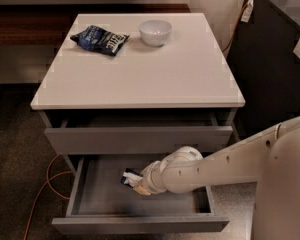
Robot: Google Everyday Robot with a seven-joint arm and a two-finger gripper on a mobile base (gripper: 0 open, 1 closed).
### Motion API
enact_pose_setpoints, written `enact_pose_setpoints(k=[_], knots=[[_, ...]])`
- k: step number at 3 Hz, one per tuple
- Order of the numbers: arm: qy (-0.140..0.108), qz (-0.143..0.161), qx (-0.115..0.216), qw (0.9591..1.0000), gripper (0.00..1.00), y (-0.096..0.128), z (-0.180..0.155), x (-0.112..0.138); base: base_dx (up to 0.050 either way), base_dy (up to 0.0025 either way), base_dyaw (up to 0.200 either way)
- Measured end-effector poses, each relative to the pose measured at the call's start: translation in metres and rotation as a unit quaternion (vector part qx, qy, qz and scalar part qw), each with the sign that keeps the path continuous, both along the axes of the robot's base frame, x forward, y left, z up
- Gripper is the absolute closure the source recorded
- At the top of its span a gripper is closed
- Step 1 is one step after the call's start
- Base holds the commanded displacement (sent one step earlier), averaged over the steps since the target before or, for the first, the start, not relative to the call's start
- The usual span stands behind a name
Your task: Place rxbar blueberry into middle drawer
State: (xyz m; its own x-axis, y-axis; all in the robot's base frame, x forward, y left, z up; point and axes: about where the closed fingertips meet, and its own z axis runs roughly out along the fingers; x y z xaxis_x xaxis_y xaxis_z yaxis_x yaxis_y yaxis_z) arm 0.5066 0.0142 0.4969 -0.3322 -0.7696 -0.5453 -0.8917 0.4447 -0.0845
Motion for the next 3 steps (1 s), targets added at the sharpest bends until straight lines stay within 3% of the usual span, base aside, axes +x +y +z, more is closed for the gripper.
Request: enact_pose_setpoints(k=[3], knots=[[0.005, -0.016, 0.019, 0.9997, 0.13, -0.004, -0.032, 0.005, 0.0, 0.0, 0.0]])
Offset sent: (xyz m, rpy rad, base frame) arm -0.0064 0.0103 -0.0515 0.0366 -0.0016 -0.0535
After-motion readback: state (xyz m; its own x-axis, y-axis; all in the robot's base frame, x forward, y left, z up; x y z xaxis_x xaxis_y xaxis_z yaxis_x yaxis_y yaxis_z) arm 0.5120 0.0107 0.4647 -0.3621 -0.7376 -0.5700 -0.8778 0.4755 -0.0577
